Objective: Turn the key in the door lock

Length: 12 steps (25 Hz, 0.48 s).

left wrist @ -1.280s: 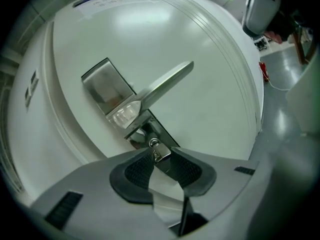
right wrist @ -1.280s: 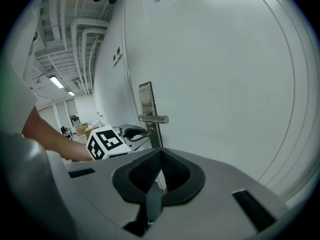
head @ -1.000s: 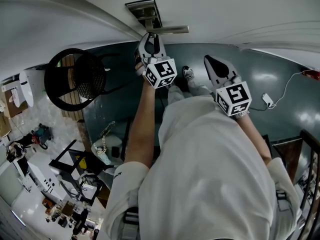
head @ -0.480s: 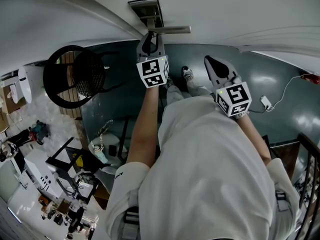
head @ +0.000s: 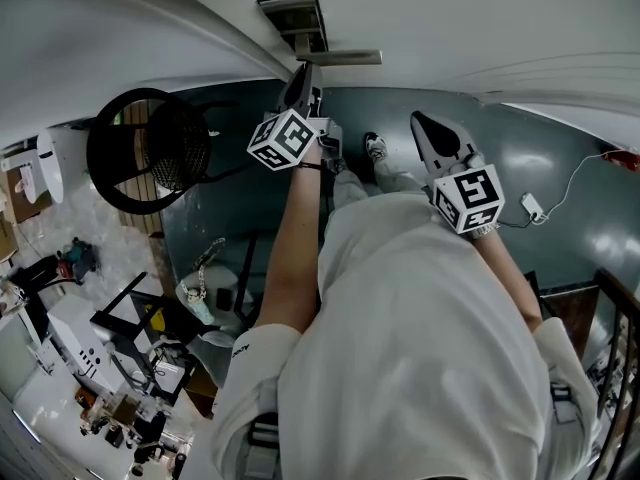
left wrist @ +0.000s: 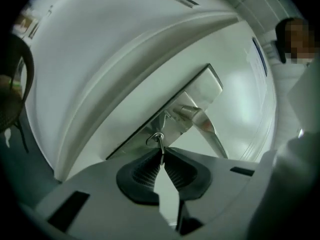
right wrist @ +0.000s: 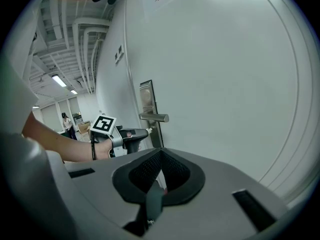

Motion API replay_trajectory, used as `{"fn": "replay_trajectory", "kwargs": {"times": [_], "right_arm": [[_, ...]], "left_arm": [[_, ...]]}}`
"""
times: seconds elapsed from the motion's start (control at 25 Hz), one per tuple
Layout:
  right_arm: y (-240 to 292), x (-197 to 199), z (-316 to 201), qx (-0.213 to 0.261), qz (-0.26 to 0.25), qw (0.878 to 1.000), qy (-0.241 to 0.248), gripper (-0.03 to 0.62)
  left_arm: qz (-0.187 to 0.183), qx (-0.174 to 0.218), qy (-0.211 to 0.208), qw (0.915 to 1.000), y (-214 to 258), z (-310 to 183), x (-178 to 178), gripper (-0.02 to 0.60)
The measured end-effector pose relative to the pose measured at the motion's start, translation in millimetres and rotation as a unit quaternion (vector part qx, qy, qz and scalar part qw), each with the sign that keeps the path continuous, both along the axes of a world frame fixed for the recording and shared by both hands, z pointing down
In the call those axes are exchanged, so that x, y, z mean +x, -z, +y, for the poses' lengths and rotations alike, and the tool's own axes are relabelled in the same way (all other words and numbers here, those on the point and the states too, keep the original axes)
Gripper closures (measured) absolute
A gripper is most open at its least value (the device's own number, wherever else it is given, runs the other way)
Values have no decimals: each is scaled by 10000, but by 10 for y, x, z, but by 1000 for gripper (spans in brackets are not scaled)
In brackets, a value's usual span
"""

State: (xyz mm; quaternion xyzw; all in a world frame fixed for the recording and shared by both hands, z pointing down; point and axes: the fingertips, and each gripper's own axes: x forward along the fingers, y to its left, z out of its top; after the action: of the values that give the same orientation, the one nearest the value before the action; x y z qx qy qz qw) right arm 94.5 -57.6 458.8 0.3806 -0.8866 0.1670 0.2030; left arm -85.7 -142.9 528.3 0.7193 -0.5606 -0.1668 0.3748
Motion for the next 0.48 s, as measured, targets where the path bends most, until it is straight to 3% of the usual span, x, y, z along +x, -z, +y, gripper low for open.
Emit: {"fn": "replay_trajectory", "kwargs": {"times": [0.08,0.16,0.2,0.28,0.36,0.48], "right_arm": [[-8,1,6,-8,-3,10000,2,602],[-17,-3,11,-10,-11,10000,9,602],[-18,-3,12,-10,-14,10000,11,602],[-15,1,12,-14,-16,10000,5,602],[-6,3,6,-24,-15,10000,-12,602],[-8,-5,-11,-43,-9,10000,-31,602]], "left_arm": [[726,-28,-2,9974,-21,6,-7,549],[1849,-2,55,9827,-14,6,-7,549],[2534,51,98,9673,10,4,4,549],[3731,169,179,9275,38,3,12,549],[4478,252,200,8936,33,6,-3,549],[5194,284,136,8539,0,6,-28,549]]}}
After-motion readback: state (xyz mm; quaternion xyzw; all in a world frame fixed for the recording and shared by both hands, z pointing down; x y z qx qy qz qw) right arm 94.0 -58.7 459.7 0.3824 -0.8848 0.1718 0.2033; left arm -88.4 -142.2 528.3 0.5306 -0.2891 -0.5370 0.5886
